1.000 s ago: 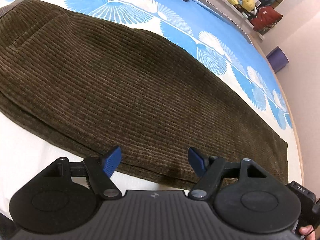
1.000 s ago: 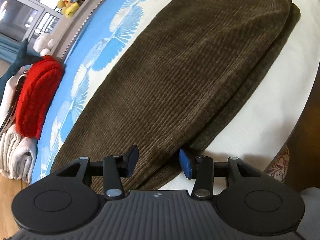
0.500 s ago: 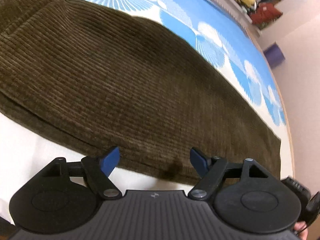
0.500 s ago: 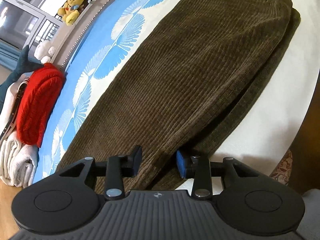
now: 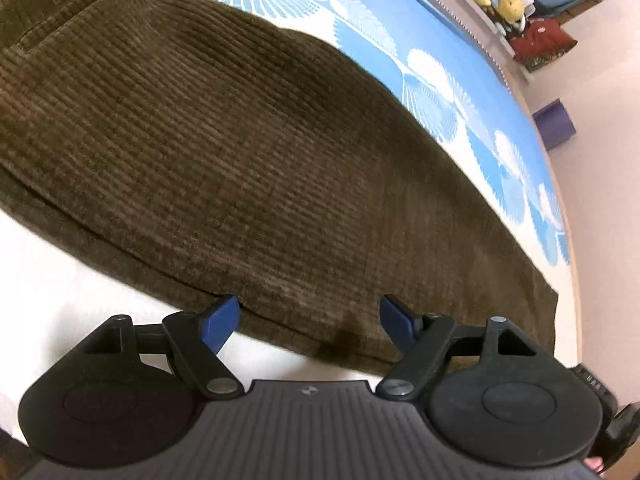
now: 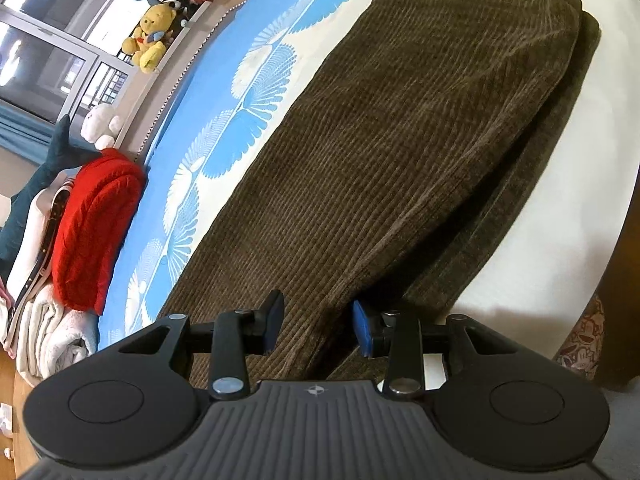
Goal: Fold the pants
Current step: 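Grasp the folded pants edge with the left tool while the right tool grasps the other edge, then open both tools and lift them away from the pants edge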
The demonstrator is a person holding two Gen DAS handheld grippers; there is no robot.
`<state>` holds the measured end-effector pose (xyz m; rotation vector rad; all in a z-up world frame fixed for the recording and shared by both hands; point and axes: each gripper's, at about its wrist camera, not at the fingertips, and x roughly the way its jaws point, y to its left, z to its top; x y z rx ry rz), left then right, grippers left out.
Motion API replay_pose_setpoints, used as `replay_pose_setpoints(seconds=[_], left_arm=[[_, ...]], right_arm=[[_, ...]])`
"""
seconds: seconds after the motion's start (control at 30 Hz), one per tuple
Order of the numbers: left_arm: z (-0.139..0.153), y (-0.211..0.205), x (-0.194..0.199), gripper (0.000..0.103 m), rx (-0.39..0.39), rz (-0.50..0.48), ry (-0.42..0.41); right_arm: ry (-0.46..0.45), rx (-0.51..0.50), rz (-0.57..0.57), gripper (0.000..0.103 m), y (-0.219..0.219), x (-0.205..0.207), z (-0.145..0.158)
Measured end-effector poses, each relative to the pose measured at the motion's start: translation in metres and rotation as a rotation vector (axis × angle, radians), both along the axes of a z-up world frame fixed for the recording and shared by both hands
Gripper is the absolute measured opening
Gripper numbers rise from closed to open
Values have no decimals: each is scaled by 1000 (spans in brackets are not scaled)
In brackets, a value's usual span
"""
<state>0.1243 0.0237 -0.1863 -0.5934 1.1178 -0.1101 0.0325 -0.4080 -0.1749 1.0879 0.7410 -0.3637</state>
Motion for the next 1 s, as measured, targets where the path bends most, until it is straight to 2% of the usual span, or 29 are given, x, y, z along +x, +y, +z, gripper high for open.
replay_pose_setpoints(seconds=[0.1, 0.17, 0.2, 0.23, 0.27, 0.3, 0.33, 0.37, 0.43, 0.53, 0.67, 0.73, 0.8, 0.87, 0.93, 1.0], left_arm=[[1, 3, 6, 79, -2, 12, -12], [-1, 5, 9, 74, -1, 25, -1], [-2, 4, 10, 63, 8, 31, 6], [-3, 3, 9, 41, 25, 34, 11], [-3, 3, 7, 26, 52, 36, 10], [-3, 3, 6, 17, 71, 36, 13], [-4, 5, 4, 13, 59, 46, 13], [-3, 7, 0, 12, 53, 58, 11], [1, 6, -6, 11, 61, 58, -9], [15, 0, -16, 11, 101, 24, -68], [14, 0, -19, 11, 117, -11, -85], [3, -2, -13, 11, 112, -2, -54], [-2, -3, -13, 12, 110, 6, -70], [1, -2, -16, 23, 79, 22, -74], [7, 0, -19, 59, 43, 0, -69], [16, 4, -24, 80, 66, -4, -79]], right_arm=[[21, -9, 11, 40, 1, 2, -1], [43, -11, 16, 40, 2, 3, -3], [54, -13, 19, 40, 2, 4, -4], [67, -16, 23, 40, 2, 5, -5], [78, -17, 28, 40, 3, 7, -7], [82, -18, 30, 34, 3, 7, -7], [86, -29, 34, 24, 3, 8, -7], [89, -53, 29, 8, 3, 7, -5], [77, -60, 32, 8, 3, 5, -5], [47, -74, 55, 7, 2, -3, -2], [-12, -75, 85, 7, -3, -22, 4], [7, -70, 114, 7, -5, -22, 0], [68, -56, 121, 8, -6, -18, -9], [90, -60, 132, 12, -5, -13, -12], [77, -52, 119, 23, -7, -16, -8], [53, -44, 88, 59, -13, -25, -1]])
